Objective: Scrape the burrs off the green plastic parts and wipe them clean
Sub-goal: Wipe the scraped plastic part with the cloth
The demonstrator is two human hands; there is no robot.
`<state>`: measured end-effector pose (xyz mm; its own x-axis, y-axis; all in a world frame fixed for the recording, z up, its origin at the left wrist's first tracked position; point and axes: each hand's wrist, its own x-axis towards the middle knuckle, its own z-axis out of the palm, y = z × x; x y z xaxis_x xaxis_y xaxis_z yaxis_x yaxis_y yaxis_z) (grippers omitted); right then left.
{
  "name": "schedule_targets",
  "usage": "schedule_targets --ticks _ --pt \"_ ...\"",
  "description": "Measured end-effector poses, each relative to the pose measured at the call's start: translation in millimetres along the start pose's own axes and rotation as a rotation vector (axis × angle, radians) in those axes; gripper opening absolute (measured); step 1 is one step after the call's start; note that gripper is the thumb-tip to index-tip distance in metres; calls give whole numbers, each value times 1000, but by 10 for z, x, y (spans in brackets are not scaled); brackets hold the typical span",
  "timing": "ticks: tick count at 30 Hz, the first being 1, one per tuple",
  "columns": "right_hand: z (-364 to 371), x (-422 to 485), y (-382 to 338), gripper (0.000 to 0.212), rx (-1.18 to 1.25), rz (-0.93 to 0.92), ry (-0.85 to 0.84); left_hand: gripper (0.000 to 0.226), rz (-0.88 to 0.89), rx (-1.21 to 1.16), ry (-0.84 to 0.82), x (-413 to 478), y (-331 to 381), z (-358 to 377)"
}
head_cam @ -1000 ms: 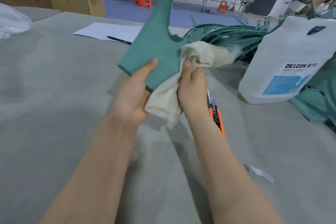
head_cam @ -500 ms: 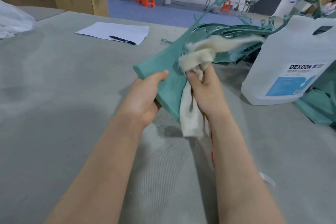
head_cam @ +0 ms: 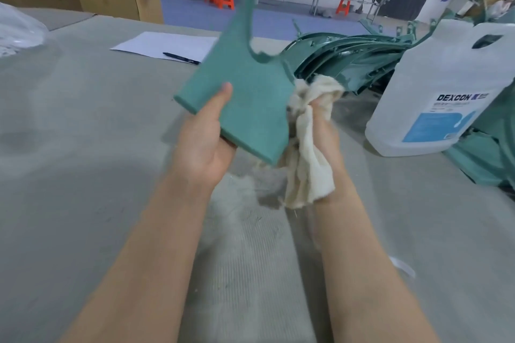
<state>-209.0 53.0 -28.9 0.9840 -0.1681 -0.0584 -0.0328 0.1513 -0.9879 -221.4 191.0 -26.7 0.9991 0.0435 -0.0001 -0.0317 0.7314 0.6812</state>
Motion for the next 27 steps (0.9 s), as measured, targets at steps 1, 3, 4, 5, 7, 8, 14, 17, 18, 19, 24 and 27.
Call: schedule_targets --ticks 1,3,4,5,7,8,14,17,18,19,24,27 --pt "59 -15 -17 31 -80 35 -99 17 56 -35 28 11 4 1" --pt "171 -88 5 19 -227 9 -197 21 148 -5 85 28 13 -5" --pt "218 -118 45 17 -231 -30 -199 25 183 27 95 36 5 -24" --pt "264 -140 76 19 -224 -73 -155 28 201 68 96 37 -12 -35" --pt "292 -120 120 31 -261 -159 7 29 189 196 104 42 -54 -49" --pt "283 -90 117 37 -292 -206 95 30 176 243 109 47 -79 -55" --pt "212 -123 45 41 -533 -491 363 96 374 776 234 118 -91 -146" --pt "368 -281 32 40 -622 -643 156 84 264 594 -131 61 -83 -59" --pt "423 -345 18 40 -537 -640 57 72 184 372 -234 48 -46 -43" --pt "464 -388 9 39 -431 -597 -37 65 98 166 -299 38 10 -40" --pt "442 -278 -4 9 -349 -520 31 51 -64 -64 -381 19 70 -89" --pt "289 -167 -91 26 -257 -540 276 33 -70 47 -308 8 24 -85"
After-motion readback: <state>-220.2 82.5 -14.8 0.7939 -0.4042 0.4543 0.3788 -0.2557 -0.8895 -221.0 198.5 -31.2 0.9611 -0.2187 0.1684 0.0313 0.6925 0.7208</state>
